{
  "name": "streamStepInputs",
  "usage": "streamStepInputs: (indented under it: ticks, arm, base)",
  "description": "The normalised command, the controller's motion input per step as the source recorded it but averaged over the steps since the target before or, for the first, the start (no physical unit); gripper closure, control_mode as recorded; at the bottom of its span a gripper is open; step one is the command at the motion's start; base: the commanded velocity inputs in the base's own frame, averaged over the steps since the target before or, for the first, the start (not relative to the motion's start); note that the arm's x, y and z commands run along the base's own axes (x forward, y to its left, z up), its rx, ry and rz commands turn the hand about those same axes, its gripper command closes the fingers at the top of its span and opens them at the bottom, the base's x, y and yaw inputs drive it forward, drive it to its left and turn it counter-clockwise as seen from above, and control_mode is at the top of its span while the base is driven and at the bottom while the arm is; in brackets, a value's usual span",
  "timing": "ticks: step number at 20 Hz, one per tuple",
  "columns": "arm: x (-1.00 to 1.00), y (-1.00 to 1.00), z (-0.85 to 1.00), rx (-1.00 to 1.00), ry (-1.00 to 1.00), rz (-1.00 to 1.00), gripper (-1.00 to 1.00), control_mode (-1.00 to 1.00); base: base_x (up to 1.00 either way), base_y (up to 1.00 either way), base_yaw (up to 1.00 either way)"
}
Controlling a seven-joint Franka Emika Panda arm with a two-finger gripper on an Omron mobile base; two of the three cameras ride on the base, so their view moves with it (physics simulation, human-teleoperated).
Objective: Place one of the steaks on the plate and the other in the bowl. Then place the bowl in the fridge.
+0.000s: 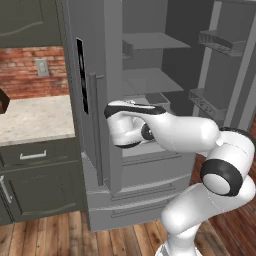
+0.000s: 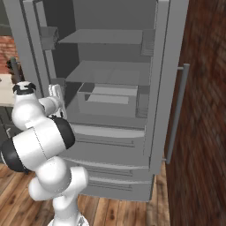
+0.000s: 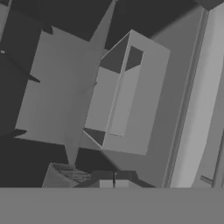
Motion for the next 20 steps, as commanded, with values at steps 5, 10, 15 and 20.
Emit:
streamStepInputs:
  ticks: [5,10,15,20]
  arm:
    - [0.0,0.75,0.46,0.01,0.35,0.78,1.0,-1.0]
    - [-0.49,-0.01,0.4,0.01,0.18,0.76,1.0,-1.0]
    - [-1.0,-0.98,0.0,0.0,-0.04,0.35,1.0,-1.0]
    - [-0.94,-0.54,0.25,-0.03,0.0,-0.21,1.0,-1.0]
  base:
    - [0.0,0.0,0.0]
    - [0.0,0.0,0.0]
    - [0.0,0.0,0.0]
    - [0.0,0.0,0.0]
